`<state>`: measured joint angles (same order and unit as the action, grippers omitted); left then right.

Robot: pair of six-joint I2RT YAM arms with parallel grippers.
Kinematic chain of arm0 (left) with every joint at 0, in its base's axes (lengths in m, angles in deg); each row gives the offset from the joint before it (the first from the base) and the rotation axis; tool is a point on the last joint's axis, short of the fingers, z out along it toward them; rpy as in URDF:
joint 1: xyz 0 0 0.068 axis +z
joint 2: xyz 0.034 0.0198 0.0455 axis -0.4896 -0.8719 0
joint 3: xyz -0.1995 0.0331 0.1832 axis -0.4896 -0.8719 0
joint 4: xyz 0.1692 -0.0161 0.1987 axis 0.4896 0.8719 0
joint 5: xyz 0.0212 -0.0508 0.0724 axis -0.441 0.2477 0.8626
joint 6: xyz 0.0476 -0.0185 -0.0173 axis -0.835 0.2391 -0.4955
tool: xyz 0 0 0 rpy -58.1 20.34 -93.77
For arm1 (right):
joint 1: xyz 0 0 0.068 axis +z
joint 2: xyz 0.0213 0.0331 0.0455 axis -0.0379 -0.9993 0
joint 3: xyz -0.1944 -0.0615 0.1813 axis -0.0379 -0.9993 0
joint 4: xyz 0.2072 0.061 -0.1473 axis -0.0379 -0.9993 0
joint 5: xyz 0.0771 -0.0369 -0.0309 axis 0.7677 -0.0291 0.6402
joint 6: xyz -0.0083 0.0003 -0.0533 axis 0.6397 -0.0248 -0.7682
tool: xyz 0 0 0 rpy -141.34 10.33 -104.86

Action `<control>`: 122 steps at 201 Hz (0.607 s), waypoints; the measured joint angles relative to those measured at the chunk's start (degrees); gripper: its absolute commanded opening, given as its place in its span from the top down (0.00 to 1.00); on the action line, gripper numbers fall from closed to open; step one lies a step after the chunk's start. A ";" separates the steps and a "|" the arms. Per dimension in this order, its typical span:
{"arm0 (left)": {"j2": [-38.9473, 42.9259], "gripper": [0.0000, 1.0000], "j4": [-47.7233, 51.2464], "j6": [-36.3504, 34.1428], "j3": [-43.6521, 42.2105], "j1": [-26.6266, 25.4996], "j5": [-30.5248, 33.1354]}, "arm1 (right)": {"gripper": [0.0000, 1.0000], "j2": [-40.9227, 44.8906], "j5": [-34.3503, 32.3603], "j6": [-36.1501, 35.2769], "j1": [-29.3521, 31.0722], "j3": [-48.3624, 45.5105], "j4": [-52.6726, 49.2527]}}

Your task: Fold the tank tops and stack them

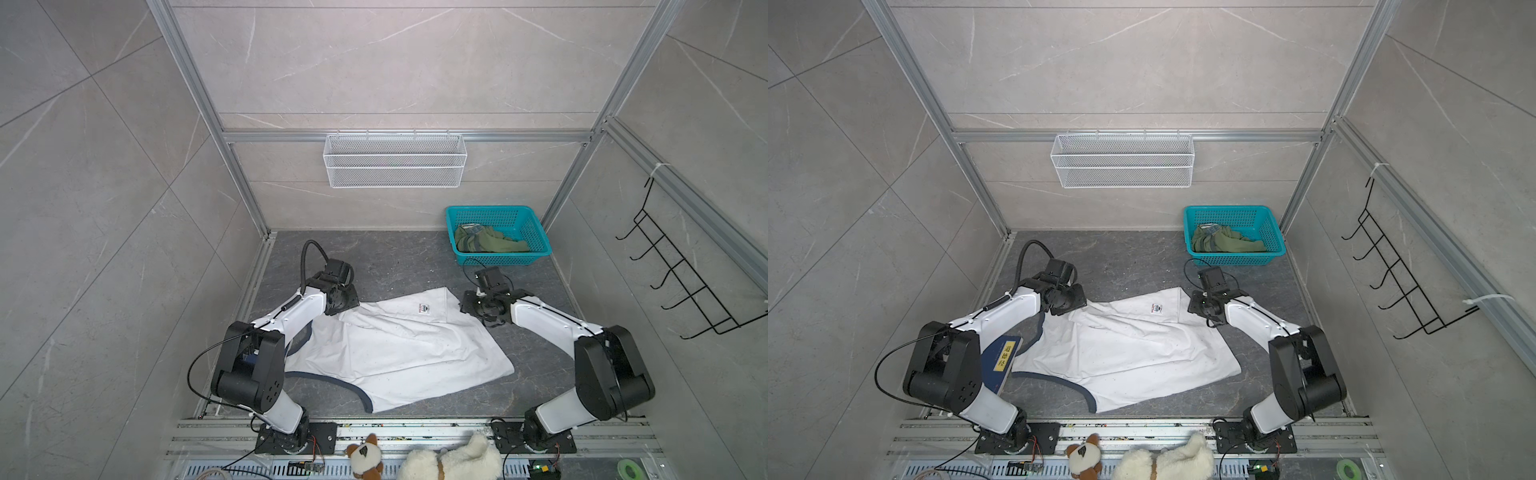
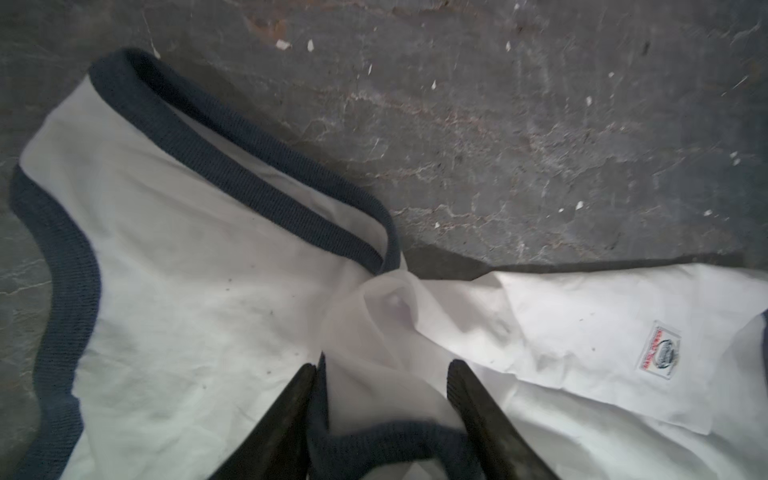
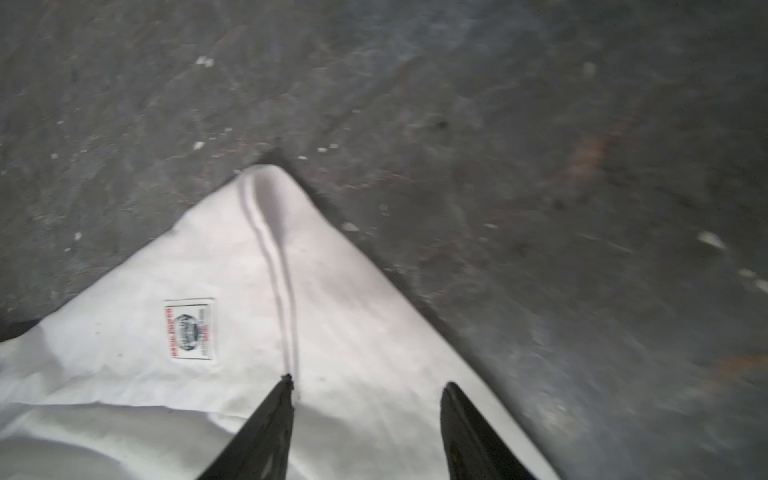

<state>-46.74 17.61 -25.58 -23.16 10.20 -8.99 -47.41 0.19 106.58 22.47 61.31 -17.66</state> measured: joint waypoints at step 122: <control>2.60 0.67 -3.48 -0.04 -5.27 0.02 -1.84 | 0.68 -10.91 1.42 2.40 7.50 2.93 -0.22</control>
<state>-44.14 14.14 -25.63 -28.42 10.23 -10.83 -58.32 1.61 108.98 29.96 64.24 -17.88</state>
